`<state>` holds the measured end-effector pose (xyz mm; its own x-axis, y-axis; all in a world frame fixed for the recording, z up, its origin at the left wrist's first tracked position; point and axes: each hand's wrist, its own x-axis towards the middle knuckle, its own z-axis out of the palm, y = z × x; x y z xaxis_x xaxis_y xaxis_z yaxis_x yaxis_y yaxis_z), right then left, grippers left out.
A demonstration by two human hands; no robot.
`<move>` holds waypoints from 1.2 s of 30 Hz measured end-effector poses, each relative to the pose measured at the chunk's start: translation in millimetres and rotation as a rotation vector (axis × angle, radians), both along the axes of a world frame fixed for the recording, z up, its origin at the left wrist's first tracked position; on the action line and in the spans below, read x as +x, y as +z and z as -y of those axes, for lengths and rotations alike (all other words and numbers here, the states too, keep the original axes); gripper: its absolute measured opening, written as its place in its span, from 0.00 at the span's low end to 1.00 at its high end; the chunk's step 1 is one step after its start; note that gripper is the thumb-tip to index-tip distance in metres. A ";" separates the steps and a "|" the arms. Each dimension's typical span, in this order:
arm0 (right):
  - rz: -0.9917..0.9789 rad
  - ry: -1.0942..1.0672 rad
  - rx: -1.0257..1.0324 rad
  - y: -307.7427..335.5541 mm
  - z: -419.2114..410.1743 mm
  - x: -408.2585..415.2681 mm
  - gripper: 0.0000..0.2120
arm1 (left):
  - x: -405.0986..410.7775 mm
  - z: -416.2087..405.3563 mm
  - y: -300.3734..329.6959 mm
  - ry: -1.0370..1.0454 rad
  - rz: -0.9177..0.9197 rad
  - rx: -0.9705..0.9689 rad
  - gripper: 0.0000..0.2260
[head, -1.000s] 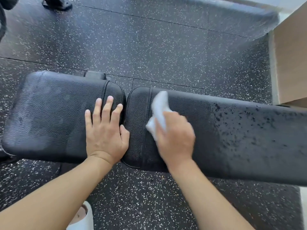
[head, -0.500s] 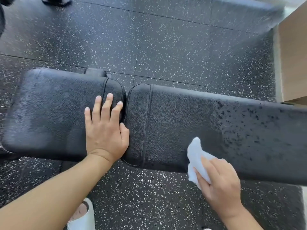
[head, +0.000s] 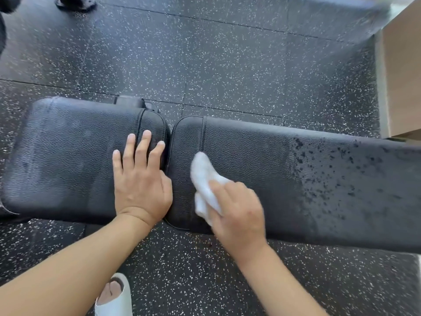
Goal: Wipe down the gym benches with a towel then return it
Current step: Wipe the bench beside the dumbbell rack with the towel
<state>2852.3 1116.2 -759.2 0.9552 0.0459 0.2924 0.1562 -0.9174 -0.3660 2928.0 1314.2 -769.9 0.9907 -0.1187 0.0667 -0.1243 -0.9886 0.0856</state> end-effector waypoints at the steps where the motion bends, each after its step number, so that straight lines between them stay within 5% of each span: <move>1: 0.000 -0.030 -0.025 -0.9 25.7 -11.8 0.09 | 0.5 0.1 0.4 -0.001 0.000 -0.011 0.29; 7: -0.035 -0.248 -0.028 -3.3 101.7 -25.7 0.05 | 2.0 -0.4 -1.2 -0.007 -0.001 -0.018 0.30; 14: -0.026 -0.399 0.023 3.5 40.8 122.8 0.09 | 0.6 -0.8 -0.4 -0.007 -0.014 -0.009 0.30; 19: -0.093 -0.258 -0.007 10.8 -9.0 167.7 0.11 | 0.9 0.1 0.9 -0.001 -0.002 -0.001 0.29; 26: -0.071 0.405 -0.069 1.6 40.2 -9.6 0.06 | 0.4 1.4 1.2 0.003 0.002 -0.013 0.29; 31: 0.022 0.088 -0.096 2.9 122.1 20.2 0.03 | 0.4 -0.1 -0.8 0.002 -0.005 -0.010 0.30; 36: -0.005 -0.250 -0.033 7.5 43.0 110.3 0.10 | 0.2 0.3 -0.4 0.005 -0.009 -0.010 0.30</move>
